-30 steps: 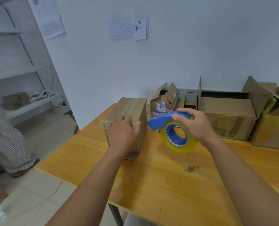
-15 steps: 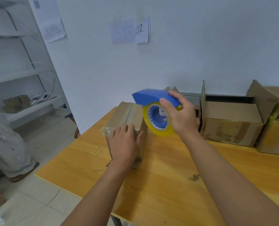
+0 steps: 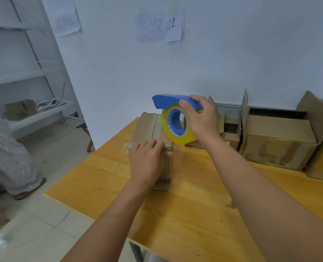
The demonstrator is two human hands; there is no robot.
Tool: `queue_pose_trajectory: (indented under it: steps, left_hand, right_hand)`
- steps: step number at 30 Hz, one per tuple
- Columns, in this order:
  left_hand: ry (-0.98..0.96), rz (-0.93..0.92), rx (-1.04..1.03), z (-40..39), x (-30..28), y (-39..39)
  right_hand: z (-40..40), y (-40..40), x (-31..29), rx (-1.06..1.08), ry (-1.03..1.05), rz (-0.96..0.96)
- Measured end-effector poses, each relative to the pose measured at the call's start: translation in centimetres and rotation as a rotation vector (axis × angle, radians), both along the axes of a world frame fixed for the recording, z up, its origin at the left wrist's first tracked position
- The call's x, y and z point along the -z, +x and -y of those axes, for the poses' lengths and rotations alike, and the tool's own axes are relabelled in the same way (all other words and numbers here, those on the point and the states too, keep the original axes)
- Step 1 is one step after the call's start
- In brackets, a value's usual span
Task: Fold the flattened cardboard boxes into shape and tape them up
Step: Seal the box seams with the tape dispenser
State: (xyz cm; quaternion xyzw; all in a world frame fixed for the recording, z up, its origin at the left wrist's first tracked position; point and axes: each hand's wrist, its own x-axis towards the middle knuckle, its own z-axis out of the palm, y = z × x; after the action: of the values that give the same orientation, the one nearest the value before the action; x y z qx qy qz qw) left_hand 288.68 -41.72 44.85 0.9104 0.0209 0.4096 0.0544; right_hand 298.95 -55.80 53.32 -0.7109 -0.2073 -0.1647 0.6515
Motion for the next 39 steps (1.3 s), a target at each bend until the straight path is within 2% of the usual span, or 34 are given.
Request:
queue_pose_trajectory:
  steps: [5, 9, 12, 15, 17, 20, 24, 31, 35, 39]
  left_hand:
    - [0.041, 0.007, 0.096, -1.5, 0.2, -0.1]
    - [0.056, 0.014, 0.02, -0.5, -0.3, -0.5]
    - [0.026, -0.147, 0.053, -1.5, -1.3, -0.9]
    - [-0.155, -0.344, 0.151, -3.3, -3.2, -0.3]
    - [-0.152, -0.372, 0.161, -3.5, -4.0, 0.3]
    - [-0.11, -0.313, 0.156, -3.4, -3.5, 0.6]
    - [-0.08, -0.196, 0.249, -3.9, -2.4, 0.3]
    - [0.136, 0.011, 0.204, -3.5, -0.5, 0.3]
    - [0.189, 0.046, 0.206, -3.8, 0.0, 0.5]
    - [0.169, 0.052, 0.121, -1.9, 0.0, 0.9]
  right_hand:
    - [-0.4, -0.4, -0.3, -0.007, -0.08, 0.038]
    - [-0.7, -0.8, -0.5, 0.007, -0.109, 0.064]
    - [-0.8, -0.9, -0.7, 0.003, -0.13, 0.066]
    - [-0.8, -0.9, -1.0, -0.015, -0.133, 0.044]
    - [-0.9, -1.1, -1.2, -0.017, -0.144, 0.044]
    - [-1.0, -1.2, -1.2, -0.019, -0.156, 0.047]
    - [-0.8, -1.1, -1.1, -0.011, -0.141, 0.045]
    - [-1.0, -0.8, -1.0, -0.011, -0.148, 0.059]
    - [-0.9, -0.9, -0.9, 0.0, -0.139, 0.069]
    - [-0.7, -1.3, -0.8, 0.036, -0.099, 0.084]
